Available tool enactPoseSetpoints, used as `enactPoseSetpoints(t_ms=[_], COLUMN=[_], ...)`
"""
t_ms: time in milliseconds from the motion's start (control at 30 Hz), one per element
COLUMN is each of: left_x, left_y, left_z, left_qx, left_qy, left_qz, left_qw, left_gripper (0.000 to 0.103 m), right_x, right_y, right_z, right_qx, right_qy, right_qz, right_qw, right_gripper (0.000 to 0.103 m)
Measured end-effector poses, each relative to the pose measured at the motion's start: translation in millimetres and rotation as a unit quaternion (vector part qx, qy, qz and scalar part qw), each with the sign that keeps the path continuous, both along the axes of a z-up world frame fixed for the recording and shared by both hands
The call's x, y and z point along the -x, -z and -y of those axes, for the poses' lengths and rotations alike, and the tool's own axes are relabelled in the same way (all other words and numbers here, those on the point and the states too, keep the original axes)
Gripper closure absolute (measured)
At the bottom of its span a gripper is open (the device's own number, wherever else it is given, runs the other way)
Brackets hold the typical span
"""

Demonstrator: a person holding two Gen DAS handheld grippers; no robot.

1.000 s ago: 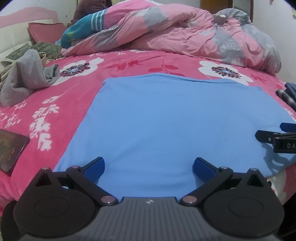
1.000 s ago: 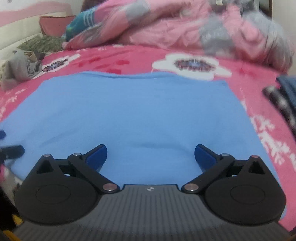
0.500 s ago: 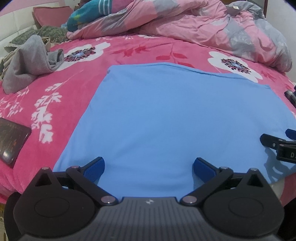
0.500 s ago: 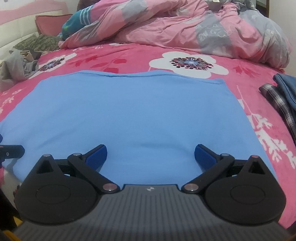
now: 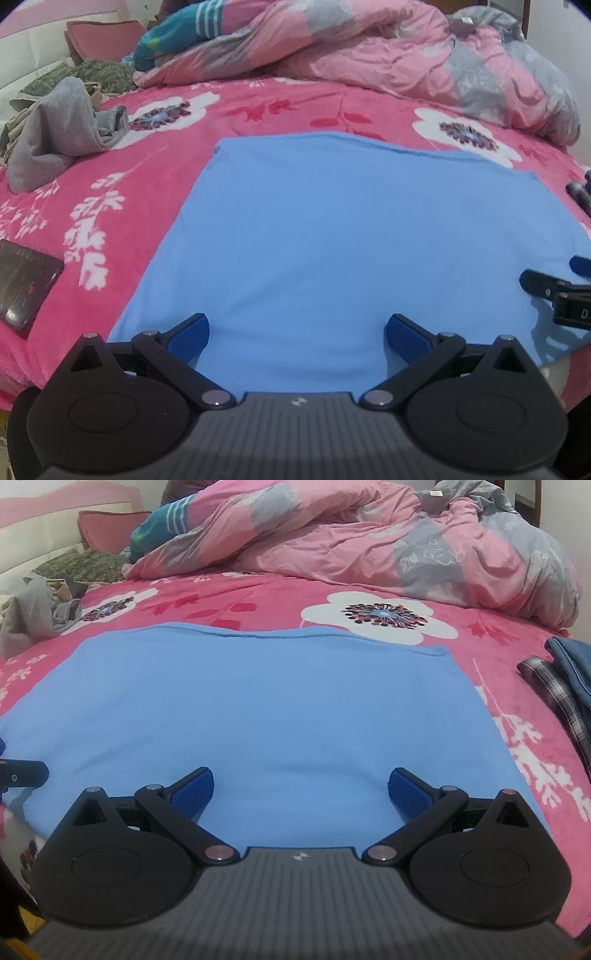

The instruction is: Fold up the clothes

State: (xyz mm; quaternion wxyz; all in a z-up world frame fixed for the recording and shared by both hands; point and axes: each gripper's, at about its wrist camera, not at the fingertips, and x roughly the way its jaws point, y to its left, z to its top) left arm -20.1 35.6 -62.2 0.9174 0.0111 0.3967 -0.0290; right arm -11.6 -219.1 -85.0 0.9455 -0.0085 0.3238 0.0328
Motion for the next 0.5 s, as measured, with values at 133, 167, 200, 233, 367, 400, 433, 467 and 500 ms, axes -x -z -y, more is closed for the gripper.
enactPoseSetpoints(t_ms=[133, 167, 200, 233, 367, 400, 433, 467, 500], left_x=[1.3, -4.0, -9.3, -14.6, -35.8, -41.1, -46.4, -52.7, -60.6], left_y=[-12.0, -13.1, -14.2, -15.4, -20.0, -21.1, -22.3, -21.1, -16.1], left_z=[-0.5, 0.3, 1.2, 2.0, 5.4, 6.2, 7.0, 6.0, 2.0], left_qx=[-0.017, -0.019, -0.02, -0.022, -0.03, -0.031, -0.033, -0.033, -0.03], left_qy=[-0.002, 0.002, 0.006, 0.011, 0.028, 0.032, 0.036, 0.037, 0.03], left_qz=[0.052, 0.058, 0.064, 0.07, 0.094, 0.1, 0.106, 0.105, 0.093], left_qw=[0.9985, 0.9982, 0.9977, 0.9973, 0.9948, 0.994, 0.9932, 0.9933, 0.9948], left_gripper=[0.0, 0.0, 0.0, 0.0, 0.006, 0.011, 0.022, 0.033, 0.038], right_x=[3.1, 5.9, 8.6, 9.7, 4.5, 2.1, 0.4, -1.3, -2.9], right_y=[-10.6, -14.3, -17.6, -19.3, -18.6, -17.5, -15.8, -14.1, -12.4], right_z=[4.5, 5.5, 6.0, 5.3, 0.0, 0.8, 2.4, 3.9, 5.5], right_qx=[-0.02, -0.026, -0.03, -0.028, -0.006, -0.003, -0.004, -0.004, -0.004], right_qy=[-0.008, -0.01, -0.015, -0.021, -0.041, -0.041, -0.039, -0.037, -0.035], right_qz=[0.01, 0.024, 0.038, 0.05, 0.071, 0.072, 0.071, 0.069, 0.068], right_qw=[1.0, 0.999, 0.999, 0.998, 0.997, 0.997, 0.997, 0.997, 0.997], right_gripper=[0.001, 0.001, 0.001, 0.001, 0.002, 0.002, 0.003, 0.004, 0.007])
